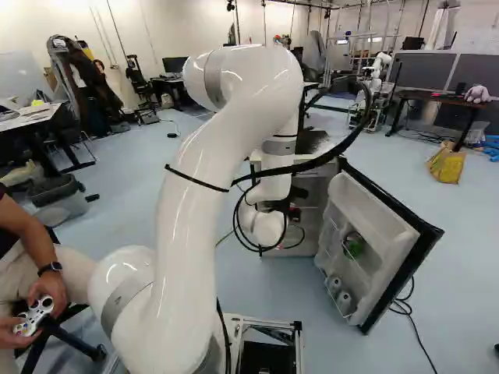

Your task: Grab a drink from the fridge

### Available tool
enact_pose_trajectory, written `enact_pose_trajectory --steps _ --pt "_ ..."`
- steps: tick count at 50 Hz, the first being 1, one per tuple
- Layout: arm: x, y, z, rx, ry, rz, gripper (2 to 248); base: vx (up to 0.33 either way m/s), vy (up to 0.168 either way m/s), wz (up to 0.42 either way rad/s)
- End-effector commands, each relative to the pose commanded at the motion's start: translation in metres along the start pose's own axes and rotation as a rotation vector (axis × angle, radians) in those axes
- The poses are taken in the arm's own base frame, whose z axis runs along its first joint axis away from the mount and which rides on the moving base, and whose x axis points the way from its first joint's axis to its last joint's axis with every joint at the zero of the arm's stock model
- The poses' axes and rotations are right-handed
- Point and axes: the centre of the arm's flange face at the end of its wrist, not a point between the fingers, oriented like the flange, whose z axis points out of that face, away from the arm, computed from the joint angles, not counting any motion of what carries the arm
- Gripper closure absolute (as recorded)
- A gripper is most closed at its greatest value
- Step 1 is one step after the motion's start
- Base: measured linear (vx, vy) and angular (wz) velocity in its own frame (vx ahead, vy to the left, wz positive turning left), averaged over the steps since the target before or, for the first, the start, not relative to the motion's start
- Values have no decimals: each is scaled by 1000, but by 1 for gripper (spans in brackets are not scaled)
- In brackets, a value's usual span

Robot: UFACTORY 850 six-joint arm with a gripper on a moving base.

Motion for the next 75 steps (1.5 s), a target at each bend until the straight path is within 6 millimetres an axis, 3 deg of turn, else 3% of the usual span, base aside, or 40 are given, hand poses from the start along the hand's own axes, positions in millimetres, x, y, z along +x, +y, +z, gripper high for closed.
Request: enact_pose_trajectory --steps 25,75 --pt "11 -12 -52 2 9 -4 159 0 0 0" --pt "53 -17 -88 -3 114 -29 159 0 0 0"
